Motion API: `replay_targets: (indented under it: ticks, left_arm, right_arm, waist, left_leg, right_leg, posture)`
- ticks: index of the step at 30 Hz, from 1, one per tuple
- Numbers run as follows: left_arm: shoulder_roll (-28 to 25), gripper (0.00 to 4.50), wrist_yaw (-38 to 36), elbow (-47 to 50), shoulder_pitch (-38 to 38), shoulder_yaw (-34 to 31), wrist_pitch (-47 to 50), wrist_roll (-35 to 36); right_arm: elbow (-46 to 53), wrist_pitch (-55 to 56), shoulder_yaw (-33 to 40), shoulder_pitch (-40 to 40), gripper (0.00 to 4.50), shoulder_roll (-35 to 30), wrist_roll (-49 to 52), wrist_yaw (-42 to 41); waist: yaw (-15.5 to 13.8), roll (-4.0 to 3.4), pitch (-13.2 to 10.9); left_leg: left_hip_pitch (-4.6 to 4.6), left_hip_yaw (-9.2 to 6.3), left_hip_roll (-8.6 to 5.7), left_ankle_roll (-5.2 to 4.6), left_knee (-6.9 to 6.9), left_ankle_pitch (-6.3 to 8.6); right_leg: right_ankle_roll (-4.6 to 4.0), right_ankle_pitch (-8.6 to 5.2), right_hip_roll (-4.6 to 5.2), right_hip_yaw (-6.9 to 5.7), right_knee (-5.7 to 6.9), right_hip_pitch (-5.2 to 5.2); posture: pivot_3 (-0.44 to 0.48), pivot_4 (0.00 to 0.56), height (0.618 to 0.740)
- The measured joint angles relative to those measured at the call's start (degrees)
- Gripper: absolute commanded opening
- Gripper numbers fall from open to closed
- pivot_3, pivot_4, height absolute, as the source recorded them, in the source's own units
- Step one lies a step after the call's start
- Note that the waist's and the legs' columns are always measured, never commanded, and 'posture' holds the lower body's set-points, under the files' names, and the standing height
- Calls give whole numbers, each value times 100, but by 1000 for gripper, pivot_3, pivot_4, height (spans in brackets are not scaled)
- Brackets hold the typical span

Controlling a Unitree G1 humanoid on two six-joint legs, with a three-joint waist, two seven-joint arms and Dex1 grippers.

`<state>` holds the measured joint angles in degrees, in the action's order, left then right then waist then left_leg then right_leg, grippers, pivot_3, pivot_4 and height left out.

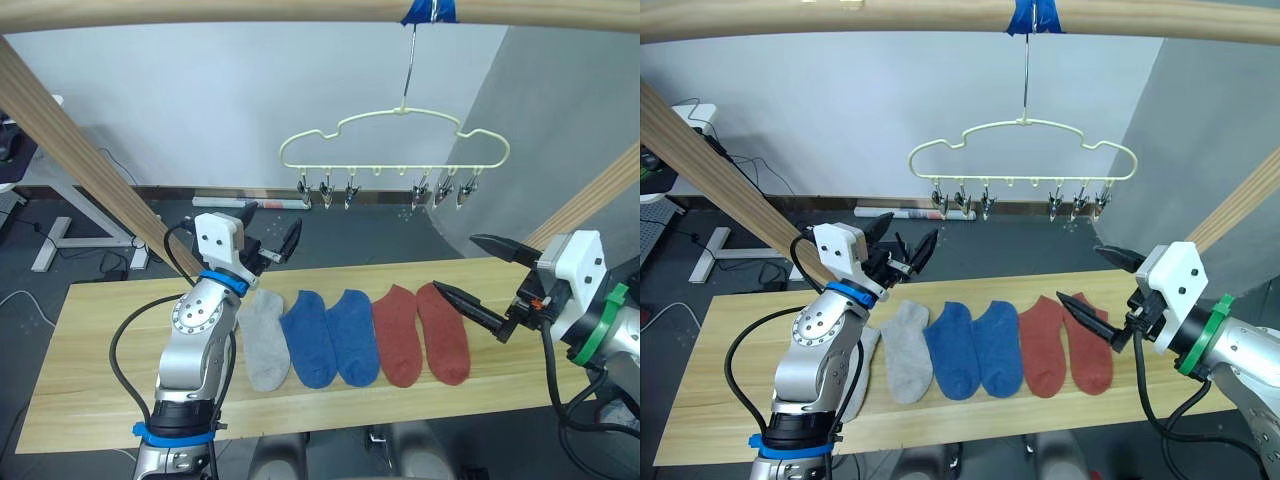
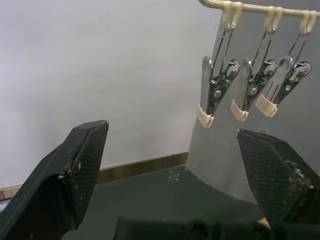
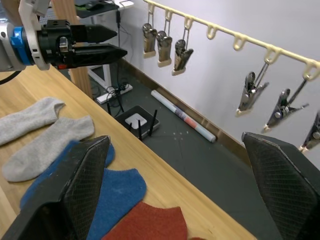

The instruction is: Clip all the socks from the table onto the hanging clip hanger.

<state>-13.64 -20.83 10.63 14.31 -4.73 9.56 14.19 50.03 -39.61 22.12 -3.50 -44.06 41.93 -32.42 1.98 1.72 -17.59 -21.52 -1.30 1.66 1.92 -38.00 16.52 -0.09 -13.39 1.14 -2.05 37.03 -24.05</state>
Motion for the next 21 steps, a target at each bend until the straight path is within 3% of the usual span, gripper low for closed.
replay_targets:
  ticks: [6,12,21]
  left_arm:
    - [43,1817,13,-1,207,54,9,31]
    - [153,1817,204,-20,470,83,-29,-90]
    - [276,1817,299,-89,493,211,-186,-264]
  right_arm:
    - [160,-215,126,253,4500,-206,440,217]
    - [182,-391,118,892,4500,-376,1099,610]
    - [186,-473,44,961,4500,-530,1457,907]
  waist:
    - [39,-1,-148]
    - [94,0,-226]
    - [102,3,-296]
  left_leg:
    - [-25,-2,-2,-1,-10,-1]
    - [-27,-1,-3,-1,-9,-1]
    - [-40,1,-4,-1,-9,-1]
  right_leg:
    - [13,8,-2,-7,-1,-17]
    - [16,8,-4,-6,-4,-17]
    - [16,8,2,-5,-6,-29]
  posture:
    - [-212,396,740]
    - [-218,405,740]
    - [-222,406,740]
